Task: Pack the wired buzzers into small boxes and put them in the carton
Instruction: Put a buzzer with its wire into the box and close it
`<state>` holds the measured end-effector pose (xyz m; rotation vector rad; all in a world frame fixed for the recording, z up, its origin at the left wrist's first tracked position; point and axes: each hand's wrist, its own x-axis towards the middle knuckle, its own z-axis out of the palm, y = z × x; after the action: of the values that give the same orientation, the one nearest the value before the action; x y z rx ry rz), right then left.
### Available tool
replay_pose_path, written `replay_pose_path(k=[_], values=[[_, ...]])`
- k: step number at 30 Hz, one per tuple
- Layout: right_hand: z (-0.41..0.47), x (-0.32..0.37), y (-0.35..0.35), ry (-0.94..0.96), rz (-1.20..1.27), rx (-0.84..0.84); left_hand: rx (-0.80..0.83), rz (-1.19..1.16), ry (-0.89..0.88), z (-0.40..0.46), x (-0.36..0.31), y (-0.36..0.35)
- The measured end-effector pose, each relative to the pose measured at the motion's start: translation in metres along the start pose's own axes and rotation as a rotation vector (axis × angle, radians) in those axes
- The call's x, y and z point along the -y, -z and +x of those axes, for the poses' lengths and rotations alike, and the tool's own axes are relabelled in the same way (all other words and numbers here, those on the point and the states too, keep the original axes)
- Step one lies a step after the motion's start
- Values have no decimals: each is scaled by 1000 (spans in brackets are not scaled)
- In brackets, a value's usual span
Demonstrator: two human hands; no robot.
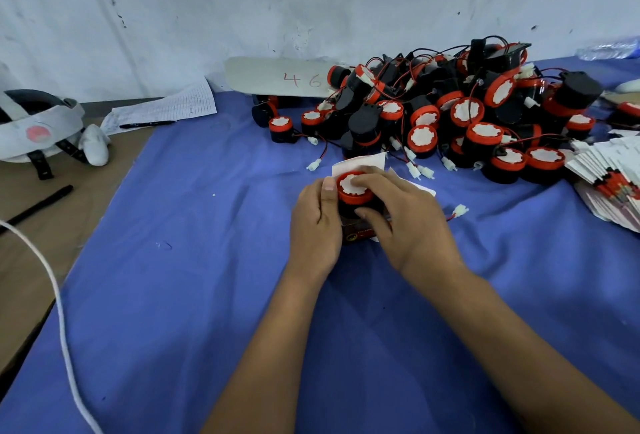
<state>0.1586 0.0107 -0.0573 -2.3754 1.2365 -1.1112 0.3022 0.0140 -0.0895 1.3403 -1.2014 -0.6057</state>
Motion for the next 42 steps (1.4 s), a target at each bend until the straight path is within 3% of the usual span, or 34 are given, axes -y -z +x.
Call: replay_pose_path(k=[8, 15, 18, 23, 29, 34, 38, 42], values=[[3, 0, 10, -54, -392, 113, 26, 83, -25, 0, -1, 1], [4, -5, 16, -130, -170, 86, 114, 45, -47, -2, -4, 6], [3, -7, 14, -215, -170, 105, 146, 54, -82, -1, -3, 7], [2, -8, 17, -222, -287, -15, 166, 45, -83, 4, -3, 13], [5, -8, 20, -179, -269, 60, 190, 35, -73, 7, -2, 18], [5, -13, 21, -140, -454, 328, 199, 56, -91, 9, 1, 19], [3, -13, 20, -121, -419, 353, 180, 10, -68, 8, 0, 15], [0, -13, 18, -97, -409, 348, 63, -10, -43, 4, -3, 4]])
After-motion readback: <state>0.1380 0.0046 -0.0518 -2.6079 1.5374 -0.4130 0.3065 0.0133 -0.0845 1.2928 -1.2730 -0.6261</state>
